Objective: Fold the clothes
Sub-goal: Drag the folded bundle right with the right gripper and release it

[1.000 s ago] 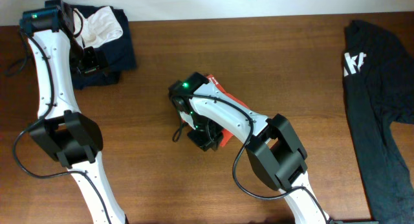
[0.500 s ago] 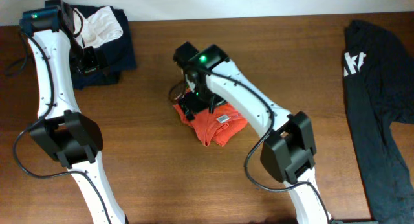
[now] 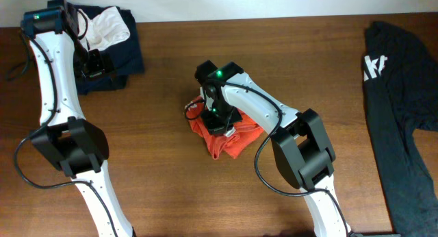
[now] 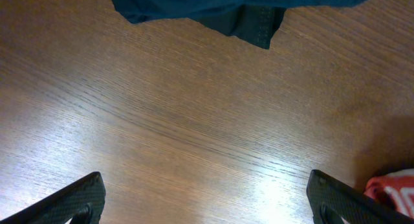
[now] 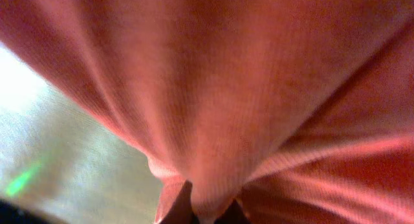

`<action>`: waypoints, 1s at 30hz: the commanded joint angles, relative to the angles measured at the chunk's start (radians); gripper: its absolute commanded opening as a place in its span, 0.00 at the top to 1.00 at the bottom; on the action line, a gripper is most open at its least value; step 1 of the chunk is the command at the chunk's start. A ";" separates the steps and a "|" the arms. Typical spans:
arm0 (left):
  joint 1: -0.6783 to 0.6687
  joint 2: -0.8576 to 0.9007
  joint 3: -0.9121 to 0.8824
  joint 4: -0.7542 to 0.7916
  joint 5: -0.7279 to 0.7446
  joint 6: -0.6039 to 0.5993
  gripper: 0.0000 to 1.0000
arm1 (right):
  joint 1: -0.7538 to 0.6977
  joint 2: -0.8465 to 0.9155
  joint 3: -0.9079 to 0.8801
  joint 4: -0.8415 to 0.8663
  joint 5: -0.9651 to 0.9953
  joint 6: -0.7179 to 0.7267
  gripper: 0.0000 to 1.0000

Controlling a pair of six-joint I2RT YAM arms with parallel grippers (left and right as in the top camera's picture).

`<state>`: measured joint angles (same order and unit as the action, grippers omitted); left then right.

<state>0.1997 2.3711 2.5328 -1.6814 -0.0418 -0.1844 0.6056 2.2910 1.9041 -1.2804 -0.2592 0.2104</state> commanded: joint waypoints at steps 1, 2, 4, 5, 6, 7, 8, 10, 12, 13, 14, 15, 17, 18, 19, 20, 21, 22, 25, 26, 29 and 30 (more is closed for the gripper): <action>0.001 -0.026 0.004 -0.003 -0.008 -0.013 0.01 | -0.013 0.006 -0.007 -0.121 0.051 0.016 0.96; 0.002 -0.026 0.004 -0.003 -0.008 -0.013 0.01 | -0.013 0.006 -0.007 -0.164 0.080 0.016 0.96; 0.002 -0.026 0.004 -0.002 -0.008 -0.013 0.01 | -0.011 0.006 -0.014 -0.205 0.119 0.004 0.75; 0.002 -0.026 0.004 0.001 -0.007 -0.013 0.01 | -0.011 0.006 -0.015 -0.205 0.134 0.005 0.70; 0.002 -0.026 0.004 0.002 -0.007 -0.013 0.01 | -0.013 0.006 -0.013 -0.206 0.156 0.010 0.70; 0.001 -0.026 0.004 0.001 -0.007 -0.013 0.01 | -0.019 -0.001 0.000 -0.222 0.176 0.032 0.70; 0.001 -0.026 0.004 -0.004 -0.007 -0.013 0.01 | -0.037 -0.021 0.047 -0.267 0.208 0.080 0.68; 0.001 -0.026 0.004 -0.007 -0.007 -0.013 0.01 | -0.082 -0.083 0.145 -0.329 0.272 0.130 0.53; 0.002 -0.026 0.004 -0.006 -0.007 -0.013 0.01 | -0.165 -0.160 0.216 -0.360 0.324 0.178 0.22; 0.001 -0.026 0.004 -0.006 -0.008 -0.013 0.01 | -0.203 -0.182 0.216 -0.361 0.323 0.191 0.14; 0.001 -0.026 0.004 -0.004 -0.007 -0.013 0.01 | -0.256 -0.192 0.215 -0.369 0.302 0.190 0.12; 0.002 -0.026 0.004 -0.002 -0.008 -0.013 0.01 | -0.282 -0.192 0.209 -0.372 0.269 0.183 0.11; 0.002 -0.026 0.004 0.005 -0.007 -0.013 0.01 | -0.315 -0.190 0.152 -0.357 0.144 0.140 0.11; 0.002 -0.026 0.004 0.005 -0.007 -0.013 0.01 | -0.319 -0.190 0.111 -0.345 0.084 0.135 0.11; 0.002 -0.026 0.004 0.005 -0.007 -0.013 0.01 | -0.308 -0.190 0.056 -0.325 0.039 0.135 0.18; 0.002 -0.026 0.004 0.005 -0.007 -0.013 0.01 | -0.290 -0.190 0.019 -0.308 0.012 0.135 0.27; 0.002 -0.026 0.004 0.005 -0.008 -0.013 0.01 | -0.270 -0.190 -0.005 -0.297 -0.006 0.135 0.35; 0.002 -0.026 0.004 0.005 -0.007 -0.013 0.01 | -0.247 -0.190 -0.029 -0.281 -0.018 0.135 0.37; 0.002 -0.026 0.004 0.003 -0.008 -0.013 0.01 | -0.179 -0.190 -0.109 -0.227 -0.018 0.192 0.37; 0.002 -0.026 0.004 0.003 -0.007 -0.013 0.01 | -0.175 -0.190 -0.130 -0.208 -0.018 0.198 0.37; 0.001 -0.026 0.004 0.001 -0.007 -0.013 0.01 | -0.182 -0.190 -0.174 -0.175 -0.014 0.200 0.37; 0.001 -0.026 0.004 0.001 -0.007 -0.013 0.01 | -0.182 -0.190 -0.191 -0.163 -0.014 0.200 0.37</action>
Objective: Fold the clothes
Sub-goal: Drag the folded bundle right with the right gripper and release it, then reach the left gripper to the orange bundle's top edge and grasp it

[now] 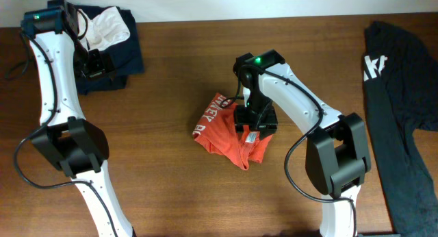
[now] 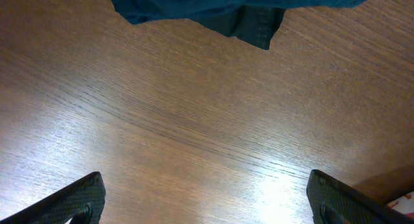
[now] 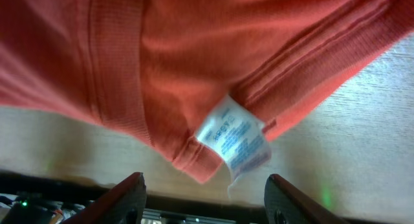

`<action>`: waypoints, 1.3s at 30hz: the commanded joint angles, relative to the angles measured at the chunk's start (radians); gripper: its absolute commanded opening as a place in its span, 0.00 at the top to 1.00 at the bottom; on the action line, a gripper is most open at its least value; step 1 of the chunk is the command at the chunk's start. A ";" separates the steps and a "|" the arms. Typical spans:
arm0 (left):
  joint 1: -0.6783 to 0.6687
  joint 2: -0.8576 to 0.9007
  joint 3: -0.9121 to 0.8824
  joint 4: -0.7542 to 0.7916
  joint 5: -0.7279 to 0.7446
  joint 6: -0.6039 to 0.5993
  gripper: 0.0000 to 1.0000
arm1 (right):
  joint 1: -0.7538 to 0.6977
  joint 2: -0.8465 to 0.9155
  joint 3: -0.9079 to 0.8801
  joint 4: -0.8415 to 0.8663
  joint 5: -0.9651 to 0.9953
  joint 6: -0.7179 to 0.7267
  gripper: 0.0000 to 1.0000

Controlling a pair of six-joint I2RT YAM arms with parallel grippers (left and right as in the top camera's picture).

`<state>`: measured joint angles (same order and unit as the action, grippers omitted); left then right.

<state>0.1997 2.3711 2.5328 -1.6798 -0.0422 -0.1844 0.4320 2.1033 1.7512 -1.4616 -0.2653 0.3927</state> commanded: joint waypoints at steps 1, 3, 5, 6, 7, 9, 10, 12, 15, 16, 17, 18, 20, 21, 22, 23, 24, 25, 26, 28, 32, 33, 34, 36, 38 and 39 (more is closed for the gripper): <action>0.002 -0.026 0.004 -0.001 -0.007 -0.013 0.01 | -0.009 -0.002 -0.055 0.029 -0.008 0.017 0.38; 0.002 -0.026 0.004 -0.001 -0.007 -0.013 0.01 | -0.009 -0.002 -0.079 0.057 -0.008 0.017 0.51; 0.002 -0.026 0.004 -0.001 -0.007 -0.013 0.01 | -0.016 -0.002 -0.079 0.064 -0.008 0.017 0.78; 0.002 -0.026 0.004 -0.001 -0.007 -0.013 0.01 | -0.023 -0.002 -0.079 0.059 -0.004 0.017 0.88; 0.002 -0.026 0.004 0.000 -0.007 -0.013 0.01 | -0.034 -0.002 -0.079 0.049 0.016 0.018 0.96; 0.002 -0.026 0.004 0.003 -0.007 -0.013 0.01 | -0.063 -0.003 -0.074 0.004 0.084 0.035 0.96; 0.002 -0.026 0.004 0.002 -0.007 -0.013 0.01 | -0.079 -0.005 -0.057 -0.041 0.104 0.035 0.96; 0.002 -0.026 0.004 0.003 -0.007 -0.013 0.01 | -0.107 -0.018 -0.013 -0.137 0.150 0.021 0.96; 0.002 -0.026 0.004 0.010 -0.007 -0.013 0.01 | -0.116 -0.021 -0.040 -0.137 0.218 0.009 0.96; 0.001 -0.026 0.004 0.011 -0.007 -0.013 0.01 | -0.116 -0.021 -0.066 -0.104 0.218 0.009 0.96; 0.001 -0.026 0.004 0.011 -0.006 -0.013 0.01 | -0.116 -0.020 -0.100 -0.066 0.219 0.009 0.96; 0.001 -0.026 0.004 0.009 -0.007 -0.013 0.01 | -0.123 -0.020 -0.165 -0.007 0.229 0.014 0.96; 0.001 -0.026 0.004 0.002 -0.006 -0.013 0.01 | -0.149 -0.020 -0.225 0.001 0.257 0.039 0.96; 0.001 -0.026 0.004 -0.001 -0.002 -0.013 0.01 | -0.172 -0.020 -0.234 -0.013 0.259 0.039 0.96; 0.001 -0.026 0.004 -0.001 0.012 -0.012 0.01 | -0.197 -0.020 -0.233 -0.022 0.259 0.039 0.94; 0.001 -0.026 0.004 -0.001 0.037 -0.012 0.01 | -0.223 -0.021 -0.224 -0.038 0.259 0.039 0.85; 0.001 -0.026 0.004 0.000 0.083 -0.006 0.01 | -0.252 -0.021 -0.208 -0.064 0.259 0.036 0.76; 0.001 -0.026 0.004 0.000 0.124 -0.001 0.01 | -0.281 -0.021 -0.179 -0.096 0.259 0.031 0.54; 0.000 -0.026 0.004 -0.001 0.154 -0.001 0.01 | -0.303 -0.021 -0.145 -0.122 0.262 0.031 0.30; -0.012 -0.026 0.002 -0.001 0.208 0.006 0.01 | -0.343 -0.022 -0.047 -0.167 0.262 0.013 0.08; -0.081 -0.026 -0.055 0.001 0.443 0.137 0.01 | -0.417 -0.022 0.117 -0.191 0.257 0.005 0.01; -0.105 -0.026 -0.086 0.006 0.475 0.142 0.01 | -0.440 -0.022 0.143 -0.186 0.250 0.005 0.01; -0.138 -0.026 -0.137 0.021 0.549 0.194 0.01 | -0.481 -0.022 0.171 -0.172 0.239 0.005 0.01; -0.198 -0.026 -0.249 0.053 0.705 0.279 0.01 | -0.524 -0.022 0.178 -0.148 0.227 0.005 0.01; -0.260 -0.026 -0.347 0.090 0.793 0.376 0.01 | -0.571 -0.022 0.178 -0.137 0.210 0.004 0.01; -0.298 -0.026 -0.375 0.108 0.806 0.407 0.16 | -0.586 -0.022 0.178 -0.134 0.205 -0.013 0.03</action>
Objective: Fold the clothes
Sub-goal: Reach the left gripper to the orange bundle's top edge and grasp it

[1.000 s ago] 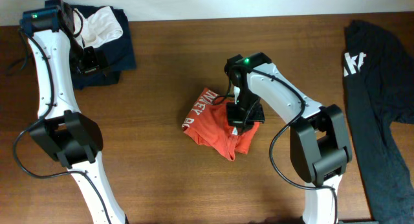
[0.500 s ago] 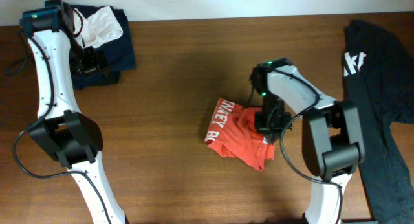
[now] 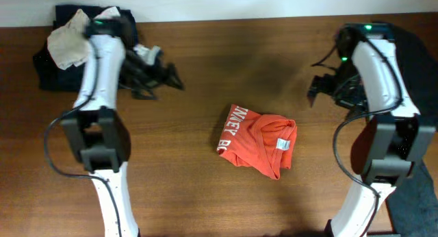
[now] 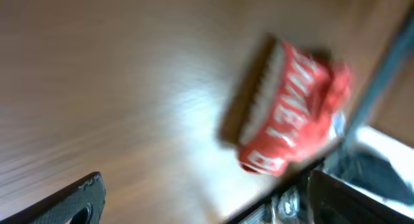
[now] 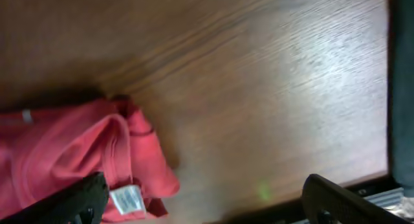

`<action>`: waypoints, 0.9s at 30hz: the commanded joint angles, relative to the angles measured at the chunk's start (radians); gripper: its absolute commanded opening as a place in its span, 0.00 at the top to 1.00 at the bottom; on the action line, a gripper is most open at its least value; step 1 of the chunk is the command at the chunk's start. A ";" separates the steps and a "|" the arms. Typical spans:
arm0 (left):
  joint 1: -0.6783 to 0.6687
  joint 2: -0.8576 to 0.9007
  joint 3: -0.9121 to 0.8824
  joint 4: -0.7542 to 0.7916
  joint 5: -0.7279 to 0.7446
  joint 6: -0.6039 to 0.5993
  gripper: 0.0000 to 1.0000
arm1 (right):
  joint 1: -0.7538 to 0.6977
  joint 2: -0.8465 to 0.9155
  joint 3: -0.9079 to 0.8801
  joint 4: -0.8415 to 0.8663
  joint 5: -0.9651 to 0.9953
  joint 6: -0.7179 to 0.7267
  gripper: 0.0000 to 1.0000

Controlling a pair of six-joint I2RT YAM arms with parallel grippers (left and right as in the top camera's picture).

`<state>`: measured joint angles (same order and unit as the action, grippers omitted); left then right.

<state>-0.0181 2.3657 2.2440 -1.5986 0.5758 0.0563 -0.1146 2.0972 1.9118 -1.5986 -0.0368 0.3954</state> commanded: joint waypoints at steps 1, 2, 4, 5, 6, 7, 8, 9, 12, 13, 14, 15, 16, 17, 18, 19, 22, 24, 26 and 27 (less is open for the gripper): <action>-0.116 -0.021 -0.087 0.034 0.188 0.186 0.42 | -0.055 -0.016 0.017 0.010 -0.042 -0.049 0.15; -0.143 -0.024 -0.079 0.034 0.188 0.194 0.73 | -0.064 -0.015 0.017 0.016 -0.045 -0.051 0.22; -0.215 -0.028 -0.047 0.014 0.183 0.212 0.95 | -0.071 -0.015 0.017 0.025 -0.045 -0.051 0.40; -0.240 -0.029 -0.047 0.006 0.183 0.211 0.99 | -0.071 -0.015 0.017 0.031 -0.045 -0.051 0.43; -0.270 -0.029 -0.048 -0.009 0.184 0.215 0.99 | -0.071 -0.015 0.017 0.035 -0.045 -0.051 0.43; -0.307 -0.029 -0.051 -0.019 0.183 0.233 0.99 | -0.069 -0.015 0.016 0.045 -0.045 -0.051 0.43; -0.351 -0.028 -0.052 -0.015 0.184 0.246 1.00 | -0.069 -0.015 0.016 0.050 -0.045 -0.051 0.43; -0.379 -0.026 -0.052 -0.001 0.185 0.253 0.99 | -0.069 -0.015 0.016 0.054 -0.045 -0.051 0.43; -0.441 -0.025 -0.052 0.000 0.188 0.292 1.00 | -0.069 -0.015 0.016 0.060 -0.045 -0.074 0.43; -0.463 -0.025 -0.053 -0.005 0.190 0.333 0.99 | -0.069 -0.014 0.016 0.061 -0.041 -0.078 0.43; -0.479 -0.025 -0.064 0.008 0.188 0.343 0.99 | -0.069 -0.014 0.016 0.063 -0.041 -0.082 0.43; -0.486 -0.025 -0.082 0.029 0.188 0.343 0.99 | -0.069 -0.014 0.016 0.066 -0.041 -0.092 0.43; -0.488 -0.025 -0.116 0.060 0.188 0.342 1.00 | -0.069 -0.014 0.016 0.069 -0.041 -0.093 0.43; -0.488 -0.025 -0.168 0.093 0.194 0.342 1.00 | -0.069 -0.014 0.016 0.071 -0.041 -0.093 0.43; -0.484 -0.025 -0.231 0.125 0.213 0.342 0.99 | -0.069 -0.014 0.016 0.072 -0.041 -0.093 0.43; -0.483 -0.025 -0.298 0.162 0.218 0.343 1.00 | -0.069 -0.014 0.016 0.076 -0.041 -0.094 0.43; -0.483 -0.025 -0.494 0.285 0.221 0.343 0.99 | -0.069 -0.014 0.016 0.087 -0.041 -0.103 0.43; -0.480 -0.025 -0.558 0.304 0.220 0.343 0.97 | -0.069 -0.014 0.016 0.089 -0.041 -0.103 0.43; -0.479 -0.025 -0.574 0.296 0.182 0.334 0.97 | -0.069 -0.014 0.016 0.089 -0.041 -0.104 0.43; -0.475 -0.027 -0.568 0.285 0.152 0.302 1.00 | -0.069 -0.014 0.016 0.089 -0.041 -0.103 0.43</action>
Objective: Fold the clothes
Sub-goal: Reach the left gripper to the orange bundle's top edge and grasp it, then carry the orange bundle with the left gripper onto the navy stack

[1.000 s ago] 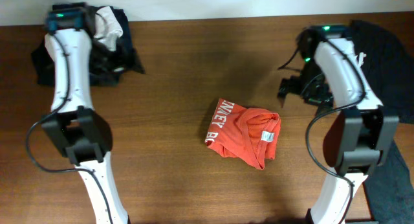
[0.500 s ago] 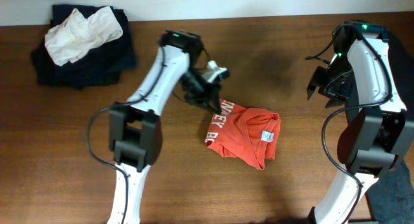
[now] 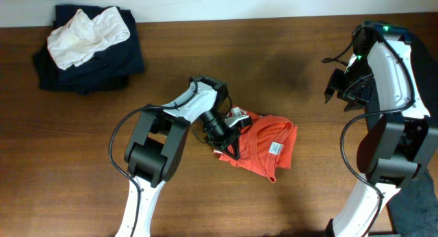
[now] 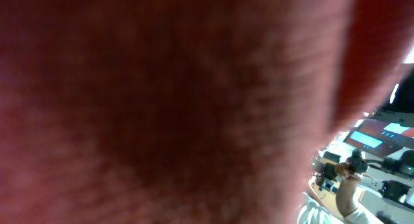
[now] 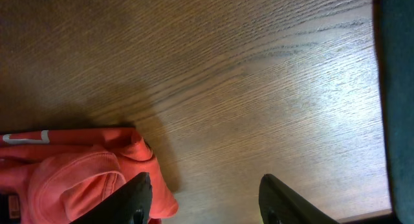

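Note:
A red shirt lies bunched in a rough fold at mid table, its white tag facing up. My left gripper is pressed into the shirt's left edge. In the left wrist view blurred red fabric fills the frame and hides the fingers. My right gripper hovers far right of the shirt, open and empty. In the right wrist view the right gripper looks down on bare wood, with the shirt's corner at lower left.
A dark blue pile of clothes with a white cloth on top sits at the back left corner. The edge of a dark garment runs down the right side of the right wrist view. The wooden table carries it all.
My left gripper has moved from the upper left of the table to the red shirt's left edge, and fabric now covers its camera. The right gripper stays at the far right, fingers closer together.
First my right gripper was shut on the crumpled red shirt at mid table, the left one open by the dark pile. Then the right held the shirt slightly further right. Later it had let go and stood far right. Now the left gripper is at the shirt.

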`<action>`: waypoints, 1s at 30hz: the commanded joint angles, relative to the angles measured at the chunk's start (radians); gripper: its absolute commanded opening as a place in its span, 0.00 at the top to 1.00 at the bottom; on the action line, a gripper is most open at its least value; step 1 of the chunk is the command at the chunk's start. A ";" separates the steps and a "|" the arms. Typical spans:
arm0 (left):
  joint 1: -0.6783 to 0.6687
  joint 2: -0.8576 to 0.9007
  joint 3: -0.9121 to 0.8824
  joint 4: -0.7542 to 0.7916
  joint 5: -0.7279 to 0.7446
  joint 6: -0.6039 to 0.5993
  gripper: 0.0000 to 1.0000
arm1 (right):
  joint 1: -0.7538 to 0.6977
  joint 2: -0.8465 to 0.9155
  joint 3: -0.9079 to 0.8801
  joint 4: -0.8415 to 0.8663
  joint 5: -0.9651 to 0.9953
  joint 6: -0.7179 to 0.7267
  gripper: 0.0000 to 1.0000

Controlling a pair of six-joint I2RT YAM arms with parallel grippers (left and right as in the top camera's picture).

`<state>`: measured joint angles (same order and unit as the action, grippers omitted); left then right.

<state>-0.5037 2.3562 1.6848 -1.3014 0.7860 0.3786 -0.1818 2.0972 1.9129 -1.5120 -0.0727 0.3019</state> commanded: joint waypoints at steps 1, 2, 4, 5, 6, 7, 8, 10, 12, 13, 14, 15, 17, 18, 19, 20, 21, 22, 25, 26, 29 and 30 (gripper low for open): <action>0.017 -0.019 0.008 -0.032 -0.070 -0.036 1.00 | -0.002 -0.014 0.015 0.002 -0.005 -0.010 0.43; 0.027 -0.025 0.041 -0.065 -0.073 -0.042 1.00 | -0.002 -0.014 0.015 0.002 -0.005 -0.010 0.43; 0.042 -0.058 0.142 -0.127 -0.080 -0.041 1.00 | -0.002 -0.014 0.015 0.002 -0.005 -0.010 0.42; 0.044 -0.088 0.206 -0.132 -0.080 -0.041 1.00 | -0.002 -0.014 0.015 0.001 -0.005 -0.010 0.42; 0.044 -0.102 0.244 -0.128 -0.090 -0.041 0.99 | -0.002 -0.014 0.015 0.000 -0.005 -0.010 0.42; 0.044 -0.112 0.286 -0.117 -0.117 -0.042 0.98 | -0.002 -0.014 0.015 -0.001 -0.005 -0.010 0.42; 0.044 -0.113 0.315 -0.099 -0.153 -0.043 0.95 | -0.002 -0.014 0.015 -0.002 -0.005 -0.010 0.42; 0.053 -0.108 0.314 -0.056 -0.221 -0.053 0.63 | -0.002 -0.014 0.015 -0.003 -0.005 -0.010 0.42; 0.092 -0.102 0.314 -0.023 -0.234 -0.057 0.01 | -0.002 -0.014 0.015 -0.005 -0.005 -0.010 0.28; 0.116 -0.101 0.314 -0.013 -0.234 -0.068 0.01 | -0.002 -0.014 0.015 -0.003 -0.005 -0.010 0.19; 0.143 -0.097 0.313 -0.013 -0.238 -0.068 0.01 | -0.002 -0.014 0.015 -0.001 -0.005 -0.010 0.13; 0.165 -0.092 0.313 -0.017 -0.246 -0.068 0.01 | -0.002 -0.014 0.015 0.003 -0.005 -0.010 0.08; 0.197 -0.063 0.312 -0.024 -0.251 -0.068 0.01 | -0.002 -0.014 0.015 0.018 -0.005 -0.010 0.02; 0.193 -0.038 0.312 -0.031 -0.243 -0.068 0.01 | -0.002 -0.014 0.015 0.029 -0.005 -0.010 0.01; 0.180 -0.011 0.312 -0.042 -0.205 -0.067 0.01 | -0.002 -0.014 0.015 0.037 -0.005 -0.010 0.01; 0.170 0.003 0.312 -0.047 -0.188 -0.067 0.01 | -0.002 -0.014 0.015 0.043 -0.005 -0.010 0.01; 0.159 0.019 0.311 -0.053 -0.177 -0.066 0.01 | -0.002 -0.014 0.015 0.048 -0.005 -0.010 0.01; 0.143 0.040 0.311 -0.061 -0.151 -0.051 0.01 | -0.002 -0.014 0.015 0.054 -0.005 -0.010 0.01; 0.112 0.072 0.311 -0.076 -0.075 0.005 0.01 | -0.002 -0.014 0.015 0.062 -0.005 -0.010 0.01; 0.103 0.081 0.311 -0.076 -0.075 0.005 0.01 | -0.002 -0.014 0.015 0.062 -0.005 -0.010 0.01; 0.094 0.106 0.311 -0.073 -0.076 0.005 0.08 | -0.002 -0.014 0.015 0.062 -0.005 -0.010 0.01; 0.094 0.112 0.311 -0.071 -0.080 0.005 0.25 | -0.002 -0.014 0.015 0.062 -0.005 -0.010 0.01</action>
<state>-0.4122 2.4336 1.9934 -1.3731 0.6815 0.3599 -0.1818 2.0972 1.9129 -1.4525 -0.0761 0.2878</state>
